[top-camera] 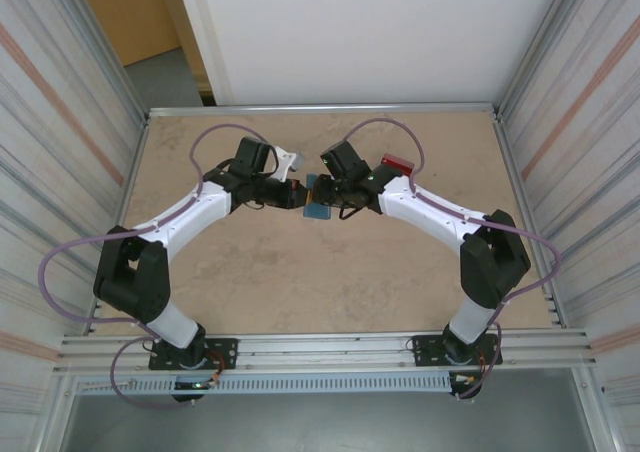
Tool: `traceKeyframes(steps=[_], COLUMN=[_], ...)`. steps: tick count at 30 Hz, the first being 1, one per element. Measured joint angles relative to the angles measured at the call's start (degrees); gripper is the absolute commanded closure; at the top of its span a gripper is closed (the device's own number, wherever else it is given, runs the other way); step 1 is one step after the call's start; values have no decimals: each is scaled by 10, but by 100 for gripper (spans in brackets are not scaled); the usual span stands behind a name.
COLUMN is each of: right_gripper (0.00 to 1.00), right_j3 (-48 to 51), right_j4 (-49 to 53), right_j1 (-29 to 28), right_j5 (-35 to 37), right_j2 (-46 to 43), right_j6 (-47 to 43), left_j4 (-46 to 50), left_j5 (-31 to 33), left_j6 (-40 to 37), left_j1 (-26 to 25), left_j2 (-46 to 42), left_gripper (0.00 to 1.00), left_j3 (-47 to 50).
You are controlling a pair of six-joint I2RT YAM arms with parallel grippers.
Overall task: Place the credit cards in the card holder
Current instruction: Open the button on the card holder.
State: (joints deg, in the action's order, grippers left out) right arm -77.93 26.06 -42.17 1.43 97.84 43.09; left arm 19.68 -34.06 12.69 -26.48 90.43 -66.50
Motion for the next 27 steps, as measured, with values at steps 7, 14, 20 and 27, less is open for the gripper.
traceKeyframes(steps=[7, 14, 20, 27], right_gripper=[72, 83, 91, 100], right_j3=[19, 33, 39, 47], right_j4=[-12, -27, -37, -51], right_j1=[3, 7, 9, 14], right_j5=[-3, -20, -33, -46], right_j2=[-2, -9, -14, -15], right_j6=[0, 4, 7, 15], left_j4=[1, 0, 0, 0], left_j5=[0, 0, 0, 0], left_j6=[0, 0, 0, 0], left_j1=[-3, -6, -7, -7], left_j2=[2, 2, 3, 4], left_gripper=[97, 97, 97, 97], left_j3=[5, 6, 6, 7])
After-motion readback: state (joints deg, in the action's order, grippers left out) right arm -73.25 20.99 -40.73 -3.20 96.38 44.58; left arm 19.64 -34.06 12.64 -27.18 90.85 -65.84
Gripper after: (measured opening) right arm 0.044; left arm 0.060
